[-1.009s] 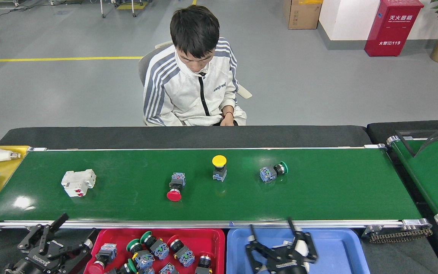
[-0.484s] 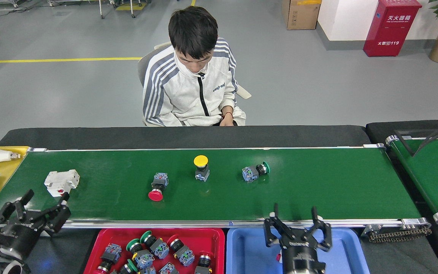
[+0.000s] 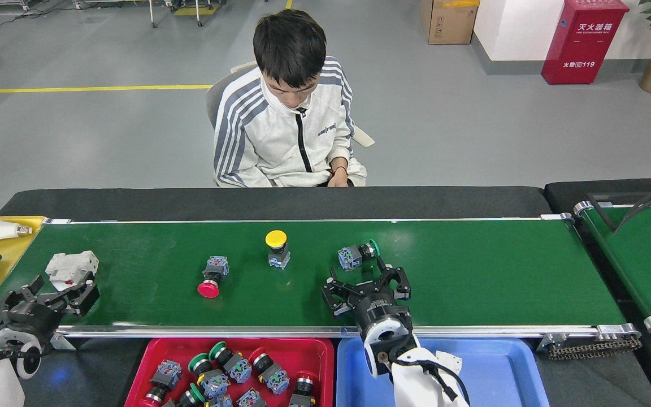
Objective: Pick switch part from conveyor to tray
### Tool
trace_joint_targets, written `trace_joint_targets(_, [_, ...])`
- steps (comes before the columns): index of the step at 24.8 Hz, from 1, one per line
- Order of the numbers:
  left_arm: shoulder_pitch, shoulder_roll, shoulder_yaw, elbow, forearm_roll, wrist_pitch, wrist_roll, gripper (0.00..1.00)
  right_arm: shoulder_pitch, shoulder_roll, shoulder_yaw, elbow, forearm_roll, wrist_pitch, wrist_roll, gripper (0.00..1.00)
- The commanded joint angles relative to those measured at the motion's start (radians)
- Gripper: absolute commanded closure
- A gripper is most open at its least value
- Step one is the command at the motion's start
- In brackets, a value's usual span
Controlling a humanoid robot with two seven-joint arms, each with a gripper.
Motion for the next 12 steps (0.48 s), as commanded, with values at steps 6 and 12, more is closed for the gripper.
trace_joint_targets(6, [-0.033,-0.011,0.001,0.039,0.022,0.029,0.012,0.63,-0.136,0.011,0.053,0.154,-0.081,-0.019,-0.033,0.0])
trace_joint_targets(12, [-0.063,-0.066,-0.007,0.039,0.017,0.013,0.012,0.74,-0.208,0.012,0.087,0.254,-0.131,-0.019,-0.053,0.01])
